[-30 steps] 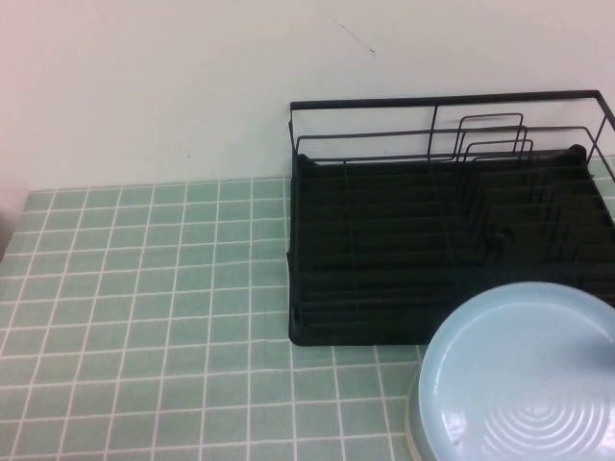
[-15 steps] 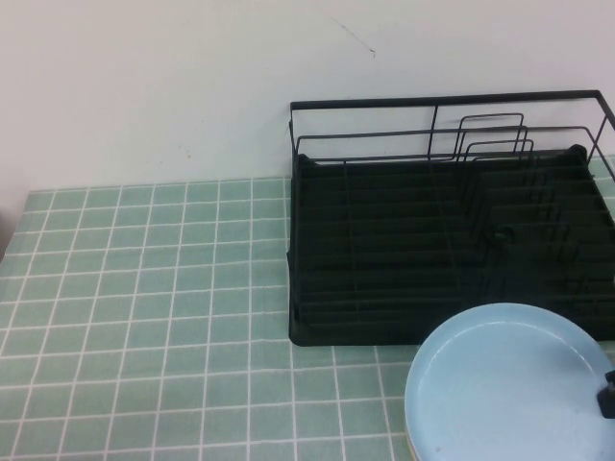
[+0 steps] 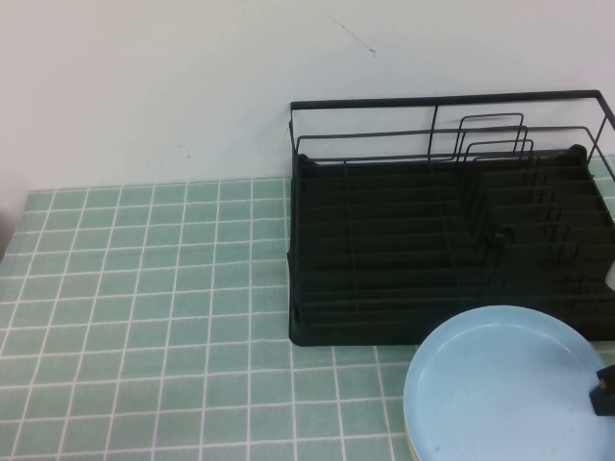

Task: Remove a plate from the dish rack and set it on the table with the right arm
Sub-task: Place the plate from the table

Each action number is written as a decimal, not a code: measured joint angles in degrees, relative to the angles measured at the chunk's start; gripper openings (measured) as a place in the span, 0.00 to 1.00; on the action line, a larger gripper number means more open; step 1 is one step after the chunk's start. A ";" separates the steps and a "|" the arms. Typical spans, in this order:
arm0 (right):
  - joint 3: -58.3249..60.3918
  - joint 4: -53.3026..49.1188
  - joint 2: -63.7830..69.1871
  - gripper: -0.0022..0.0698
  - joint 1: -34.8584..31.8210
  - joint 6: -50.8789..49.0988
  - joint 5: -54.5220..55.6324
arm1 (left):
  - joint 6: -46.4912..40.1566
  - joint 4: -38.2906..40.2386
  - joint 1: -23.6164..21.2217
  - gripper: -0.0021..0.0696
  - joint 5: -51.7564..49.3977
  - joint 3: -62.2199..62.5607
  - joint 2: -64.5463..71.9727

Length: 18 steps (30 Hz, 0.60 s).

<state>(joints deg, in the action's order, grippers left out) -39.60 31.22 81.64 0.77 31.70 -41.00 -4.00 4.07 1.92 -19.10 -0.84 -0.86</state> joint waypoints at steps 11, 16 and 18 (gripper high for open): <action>0.00 -2.87 0.00 0.46 0.00 -2.97 -0.31 | 0.00 0.00 0.00 0.02 0.00 0.00 0.00; -2.31 -14.72 0.00 0.47 0.00 -13.98 -5.48 | 0.00 0.00 0.00 0.02 0.00 0.00 0.00; -3.56 -17.61 -0.48 0.48 0.00 -16.11 -8.59 | 0.00 0.00 0.00 0.02 0.00 0.00 0.00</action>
<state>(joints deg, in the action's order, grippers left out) -43.16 13.60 81.15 0.77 15.59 -49.59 -4.00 4.07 1.92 -19.10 -0.84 -0.86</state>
